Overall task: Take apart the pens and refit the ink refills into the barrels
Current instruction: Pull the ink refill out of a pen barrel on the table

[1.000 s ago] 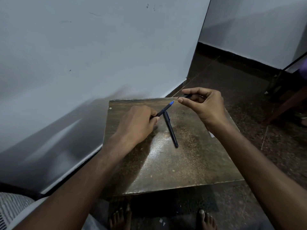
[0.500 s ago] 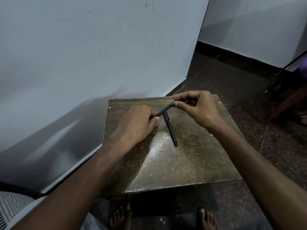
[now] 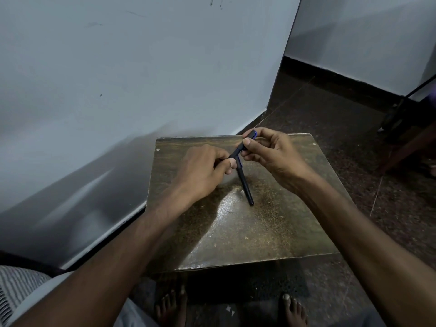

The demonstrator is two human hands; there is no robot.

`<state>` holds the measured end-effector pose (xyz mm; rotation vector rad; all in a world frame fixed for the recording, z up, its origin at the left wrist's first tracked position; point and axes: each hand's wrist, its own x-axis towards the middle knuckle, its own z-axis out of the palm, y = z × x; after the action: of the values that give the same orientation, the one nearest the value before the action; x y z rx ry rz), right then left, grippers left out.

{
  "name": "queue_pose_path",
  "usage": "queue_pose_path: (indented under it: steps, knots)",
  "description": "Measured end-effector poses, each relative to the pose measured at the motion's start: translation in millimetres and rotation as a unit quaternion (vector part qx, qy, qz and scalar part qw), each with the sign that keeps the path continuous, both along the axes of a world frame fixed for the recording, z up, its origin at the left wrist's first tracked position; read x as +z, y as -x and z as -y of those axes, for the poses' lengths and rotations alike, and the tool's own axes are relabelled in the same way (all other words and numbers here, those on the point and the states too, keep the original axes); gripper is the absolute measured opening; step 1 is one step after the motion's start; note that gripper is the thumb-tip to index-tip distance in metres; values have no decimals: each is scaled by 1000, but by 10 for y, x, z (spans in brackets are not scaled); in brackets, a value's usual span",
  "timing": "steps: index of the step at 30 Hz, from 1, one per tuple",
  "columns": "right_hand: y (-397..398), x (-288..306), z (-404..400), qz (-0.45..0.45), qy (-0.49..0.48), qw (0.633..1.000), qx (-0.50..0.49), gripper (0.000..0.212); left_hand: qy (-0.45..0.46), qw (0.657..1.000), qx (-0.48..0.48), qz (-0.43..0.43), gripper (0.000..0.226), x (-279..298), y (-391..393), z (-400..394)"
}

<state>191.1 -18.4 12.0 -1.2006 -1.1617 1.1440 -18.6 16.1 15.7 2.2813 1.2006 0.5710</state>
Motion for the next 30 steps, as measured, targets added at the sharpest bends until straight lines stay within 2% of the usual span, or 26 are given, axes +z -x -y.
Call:
queue_pose_path:
  steps: [7,12,16,20,22,23,25,26,30]
  knots:
    - [54,-7,42,11,-5,999,-38,10,18,999,17,36,28,26,-72,24]
    - [160,-44,67,93,-27,992,-84,6,26,997,29,65,27,54,-140,-13]
    - [121,-20,55,106,-1,993,-60,12,20,997,38,63,30,-9,-93,-1]
    - [177,-23,50,140,-3,988,-59,16,104,990,38,91,21,-30,-54,-50]
    - [156,-42,33,231,-1,967,-111,13,151,982,53,98,10,-67,-51,-75]
    - [136,-53,33,313,-4,940,-134,10,174,978,65,97,5,-88,-52,-81]
    - [125,-77,63,466,6,874,-135,16,206,972,83,78,13,-149,-57,-102]
    - [132,-94,85,501,24,857,-121,19,216,970,88,65,14,-172,-63,-109]
    - [180,-115,149,526,80,842,-88,28,242,964,97,54,13,-187,-106,-115]
